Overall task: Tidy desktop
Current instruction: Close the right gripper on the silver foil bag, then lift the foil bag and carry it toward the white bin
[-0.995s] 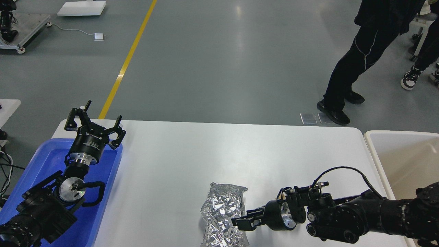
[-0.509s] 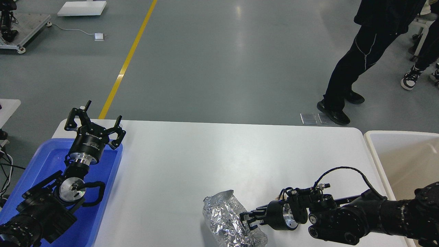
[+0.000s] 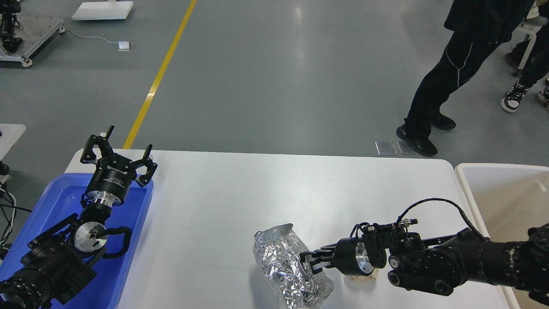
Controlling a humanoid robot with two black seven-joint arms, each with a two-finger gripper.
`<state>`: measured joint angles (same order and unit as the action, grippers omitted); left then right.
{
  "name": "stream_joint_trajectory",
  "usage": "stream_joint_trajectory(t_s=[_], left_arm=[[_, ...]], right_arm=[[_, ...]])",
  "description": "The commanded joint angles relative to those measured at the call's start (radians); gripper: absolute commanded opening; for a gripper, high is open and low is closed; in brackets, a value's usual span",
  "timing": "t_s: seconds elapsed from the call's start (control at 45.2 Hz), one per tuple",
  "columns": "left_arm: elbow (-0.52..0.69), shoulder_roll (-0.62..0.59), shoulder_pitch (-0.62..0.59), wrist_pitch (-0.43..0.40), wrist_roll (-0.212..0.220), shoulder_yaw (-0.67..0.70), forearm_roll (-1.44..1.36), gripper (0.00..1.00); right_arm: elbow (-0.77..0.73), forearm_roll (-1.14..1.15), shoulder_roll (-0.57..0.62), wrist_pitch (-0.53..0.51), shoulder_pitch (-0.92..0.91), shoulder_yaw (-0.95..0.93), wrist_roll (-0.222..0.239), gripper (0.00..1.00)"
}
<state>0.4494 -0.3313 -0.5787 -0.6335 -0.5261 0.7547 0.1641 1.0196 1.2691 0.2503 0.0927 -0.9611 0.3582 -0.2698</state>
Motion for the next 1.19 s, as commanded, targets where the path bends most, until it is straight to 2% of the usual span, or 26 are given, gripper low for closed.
stream_joint_trajectory(t_s=[0.0, 0.221, 0.619, 0.929, 1.172], left_arm=[[0.0, 0.0, -0.001, 0.0, 0.0, 0.0, 0.0, 1.0], [0.0, 0.0, -0.001, 0.0, 0.0, 0.0, 0.0, 1.0], [0.0, 0.0, 0.0, 0.0, 0.0, 0.0, 0.0, 1.0], [0.0, 0.0, 0.0, 0.0, 0.0, 0.0, 0.0, 1.0], [0.0, 0.0, 0.0, 0.0, 0.0, 0.0, 0.0, 1.0]], right_arm=[[0.137, -0.054, 0.089, -0.004, -0.079, -0.051, 0.0, 0.0], [0.209, -0.181, 0.184, -0.076, -0.165, -0.119, 0.001, 0.0], [0.197, -0.457, 0.322, -0.284, -0.321, -0.266, 0.006, 0.0], [0.166, -0.553, 0.377, -0.295, -0.366, -0.271, 0.009, 0.0], [0.017, -0.64, 0.428, -0.3, -0.369, -0.278, 0.009, 0.0]])
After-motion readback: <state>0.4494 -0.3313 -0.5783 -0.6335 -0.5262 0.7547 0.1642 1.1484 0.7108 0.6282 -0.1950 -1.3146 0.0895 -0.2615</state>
